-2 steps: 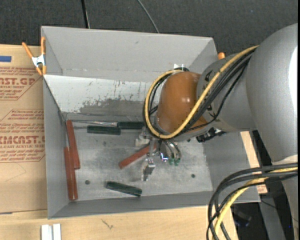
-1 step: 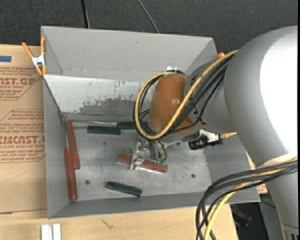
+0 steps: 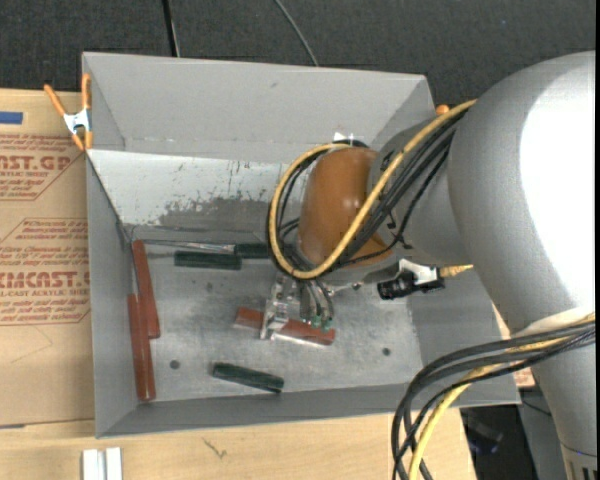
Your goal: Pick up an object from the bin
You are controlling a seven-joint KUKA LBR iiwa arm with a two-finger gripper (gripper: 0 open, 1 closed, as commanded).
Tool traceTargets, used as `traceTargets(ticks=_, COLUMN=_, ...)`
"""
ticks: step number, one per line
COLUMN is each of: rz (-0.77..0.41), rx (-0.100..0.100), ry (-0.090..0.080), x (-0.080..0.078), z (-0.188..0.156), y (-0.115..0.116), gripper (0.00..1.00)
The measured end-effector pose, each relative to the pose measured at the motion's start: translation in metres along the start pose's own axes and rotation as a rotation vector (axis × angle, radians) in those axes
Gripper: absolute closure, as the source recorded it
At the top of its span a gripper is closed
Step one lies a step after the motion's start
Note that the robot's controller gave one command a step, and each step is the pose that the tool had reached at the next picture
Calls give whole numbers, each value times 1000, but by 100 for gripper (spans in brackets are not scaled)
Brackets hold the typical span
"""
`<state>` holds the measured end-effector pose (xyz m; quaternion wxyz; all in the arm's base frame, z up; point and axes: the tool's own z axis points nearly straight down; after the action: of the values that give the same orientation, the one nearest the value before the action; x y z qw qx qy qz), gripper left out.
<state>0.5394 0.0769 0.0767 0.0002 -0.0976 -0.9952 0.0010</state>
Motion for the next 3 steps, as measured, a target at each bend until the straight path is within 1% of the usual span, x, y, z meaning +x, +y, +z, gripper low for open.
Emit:
traceTargets(ticks=1, rz=0, rx=0, ry=2, x=1, z=-4, y=0, gripper=100)
traceTargets(ticks=2, rz=1, rx=-1, ry=4, x=3, z=-21, y=0, gripper=100)
traceTargets(ticks=3, rz=-1, rx=-2, ry=1, x=2, z=-38, y=1, gripper=100)
